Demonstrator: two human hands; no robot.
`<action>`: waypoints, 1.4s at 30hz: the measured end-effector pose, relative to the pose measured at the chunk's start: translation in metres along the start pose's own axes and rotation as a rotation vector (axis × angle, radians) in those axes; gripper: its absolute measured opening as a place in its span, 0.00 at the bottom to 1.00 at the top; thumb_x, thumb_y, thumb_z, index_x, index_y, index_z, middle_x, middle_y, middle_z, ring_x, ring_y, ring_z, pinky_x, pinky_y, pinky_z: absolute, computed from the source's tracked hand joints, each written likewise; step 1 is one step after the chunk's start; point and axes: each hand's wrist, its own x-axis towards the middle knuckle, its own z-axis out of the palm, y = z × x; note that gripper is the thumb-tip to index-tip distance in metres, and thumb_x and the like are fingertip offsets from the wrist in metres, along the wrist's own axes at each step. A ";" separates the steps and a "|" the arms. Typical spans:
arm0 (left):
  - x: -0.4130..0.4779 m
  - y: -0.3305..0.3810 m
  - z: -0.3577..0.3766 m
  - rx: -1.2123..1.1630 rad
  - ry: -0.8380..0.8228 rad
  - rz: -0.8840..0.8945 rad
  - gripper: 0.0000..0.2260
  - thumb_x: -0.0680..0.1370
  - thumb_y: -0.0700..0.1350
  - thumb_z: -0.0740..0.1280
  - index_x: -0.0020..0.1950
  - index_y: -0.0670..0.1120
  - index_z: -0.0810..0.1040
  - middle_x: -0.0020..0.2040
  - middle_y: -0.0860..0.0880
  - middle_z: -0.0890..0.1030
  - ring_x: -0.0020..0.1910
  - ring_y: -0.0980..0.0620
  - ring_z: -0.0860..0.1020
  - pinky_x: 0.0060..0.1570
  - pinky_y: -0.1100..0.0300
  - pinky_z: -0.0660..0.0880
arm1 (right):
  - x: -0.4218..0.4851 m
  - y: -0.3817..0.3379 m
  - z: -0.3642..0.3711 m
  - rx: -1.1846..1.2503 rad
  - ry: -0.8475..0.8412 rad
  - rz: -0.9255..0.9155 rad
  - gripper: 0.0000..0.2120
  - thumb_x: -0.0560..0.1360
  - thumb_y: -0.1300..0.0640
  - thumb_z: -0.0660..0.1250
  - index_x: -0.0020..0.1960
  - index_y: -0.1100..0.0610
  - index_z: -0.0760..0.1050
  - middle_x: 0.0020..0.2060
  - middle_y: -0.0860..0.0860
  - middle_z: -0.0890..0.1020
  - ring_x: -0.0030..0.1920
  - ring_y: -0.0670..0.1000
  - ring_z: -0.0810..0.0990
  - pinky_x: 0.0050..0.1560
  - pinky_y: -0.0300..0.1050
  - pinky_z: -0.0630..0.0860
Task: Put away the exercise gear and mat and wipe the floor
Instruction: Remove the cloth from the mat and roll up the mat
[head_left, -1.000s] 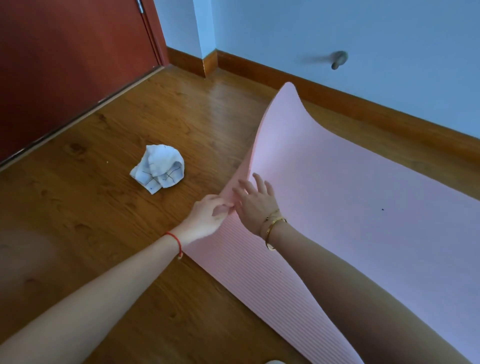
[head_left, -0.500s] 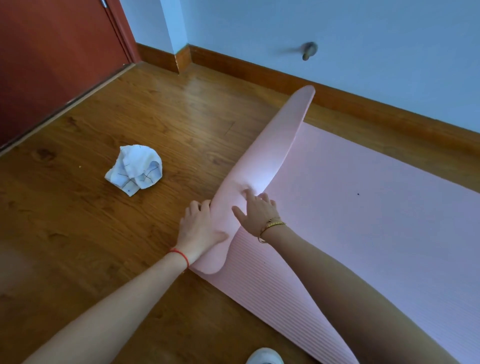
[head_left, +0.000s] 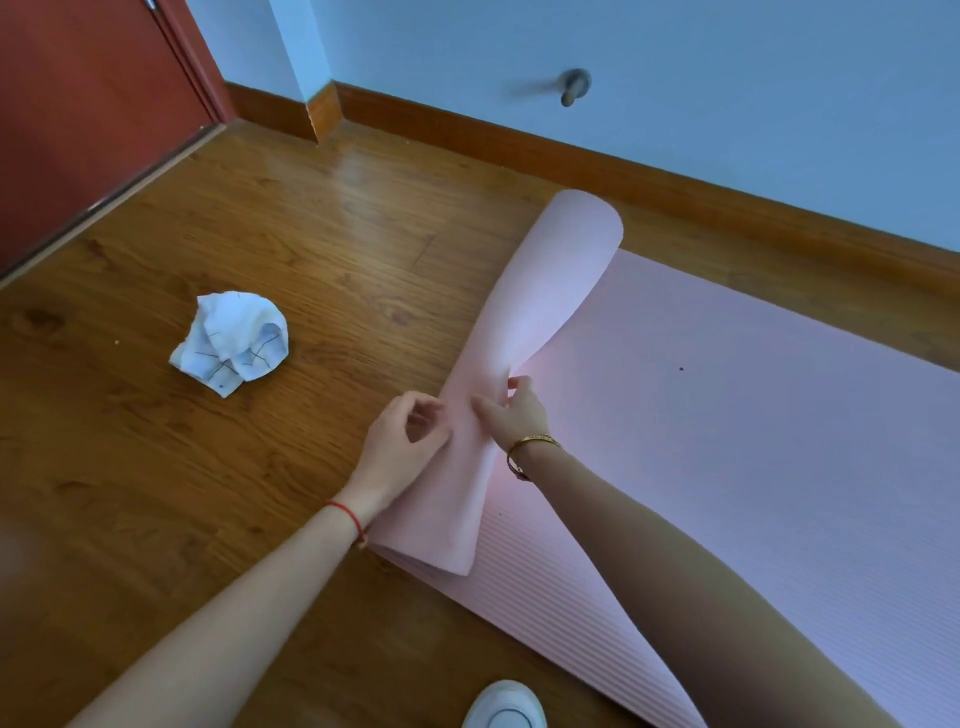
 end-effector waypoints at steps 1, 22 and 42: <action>0.004 0.001 -0.001 -0.035 -0.034 -0.074 0.20 0.71 0.51 0.77 0.60 0.49 0.78 0.58 0.50 0.78 0.55 0.53 0.78 0.56 0.57 0.75 | 0.001 0.002 -0.003 0.028 -0.002 0.016 0.23 0.75 0.57 0.67 0.66 0.62 0.65 0.59 0.58 0.76 0.50 0.54 0.74 0.45 0.43 0.69; -0.004 0.022 -0.009 -0.107 0.190 -0.152 0.33 0.67 0.55 0.80 0.68 0.51 0.72 0.61 0.51 0.79 0.59 0.49 0.78 0.58 0.50 0.76 | 0.015 -0.035 -0.002 0.168 -0.175 -0.298 0.20 0.73 0.68 0.58 0.62 0.54 0.70 0.54 0.60 0.80 0.56 0.60 0.78 0.58 0.55 0.76; -0.026 0.017 0.005 0.521 0.087 -0.014 0.41 0.70 0.53 0.77 0.75 0.46 0.57 0.69 0.41 0.66 0.62 0.39 0.76 0.56 0.47 0.77 | -0.005 0.020 -0.004 -0.080 0.054 -0.152 0.44 0.73 0.52 0.68 0.79 0.56 0.44 0.70 0.57 0.62 0.70 0.59 0.63 0.70 0.55 0.65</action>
